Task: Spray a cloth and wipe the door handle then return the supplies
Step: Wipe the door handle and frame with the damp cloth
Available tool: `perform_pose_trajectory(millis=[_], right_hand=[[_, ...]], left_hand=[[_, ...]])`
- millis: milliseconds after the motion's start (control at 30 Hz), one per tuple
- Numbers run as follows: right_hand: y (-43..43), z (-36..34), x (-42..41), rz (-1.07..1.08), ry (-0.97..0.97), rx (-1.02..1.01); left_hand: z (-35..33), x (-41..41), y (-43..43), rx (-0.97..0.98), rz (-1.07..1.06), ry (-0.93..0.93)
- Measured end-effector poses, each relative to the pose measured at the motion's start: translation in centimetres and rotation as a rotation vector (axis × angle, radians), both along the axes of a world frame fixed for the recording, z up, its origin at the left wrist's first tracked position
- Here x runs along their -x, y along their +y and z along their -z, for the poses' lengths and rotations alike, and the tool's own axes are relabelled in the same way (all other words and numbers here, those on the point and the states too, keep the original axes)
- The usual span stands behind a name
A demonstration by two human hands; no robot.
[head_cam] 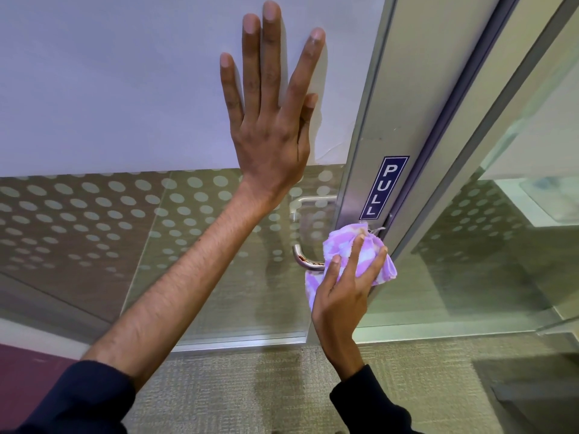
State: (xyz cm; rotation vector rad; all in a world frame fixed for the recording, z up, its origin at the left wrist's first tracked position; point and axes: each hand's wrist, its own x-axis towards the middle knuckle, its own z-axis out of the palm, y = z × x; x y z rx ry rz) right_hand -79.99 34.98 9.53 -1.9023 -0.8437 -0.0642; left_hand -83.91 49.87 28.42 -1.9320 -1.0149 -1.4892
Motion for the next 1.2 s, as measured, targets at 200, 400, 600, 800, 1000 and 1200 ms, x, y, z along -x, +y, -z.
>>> perform_pose_trajectory(millis=[200, 400, 600, 800, 1000, 1200], right_hand=[[0.2, -0.4, 1.6, 0.006, -0.077, 0.082], [0.5, -0.6, 4.7, -0.083, -0.117, 0.253], [0.5, -0.6, 4.7, -0.179, -0.118, 0.342], [-0.3, -0.6, 3.6, -0.303, -0.257, 0.440], [-0.6, -1.4, 0.7, -0.492, -0.492, 0.504], [-1.2, -1.1, -1.9, -0.622, -0.666, 0.475]], left_hand=[[0.3, 0.0, 0.6, -0.013, 0.001, -0.021], [0.0, -0.1, -0.1, 0.000, 0.002, 0.002], [-0.3, 0.0, -0.5, 0.024, 0.004, 0.035], [-0.2, 0.0, -0.3, 0.027, -0.001, 0.054], [-0.1, 0.1, -0.4, 0.038, -0.011, 0.056], [-0.1, 0.1, -0.3, 0.015, -0.006, 0.018]])
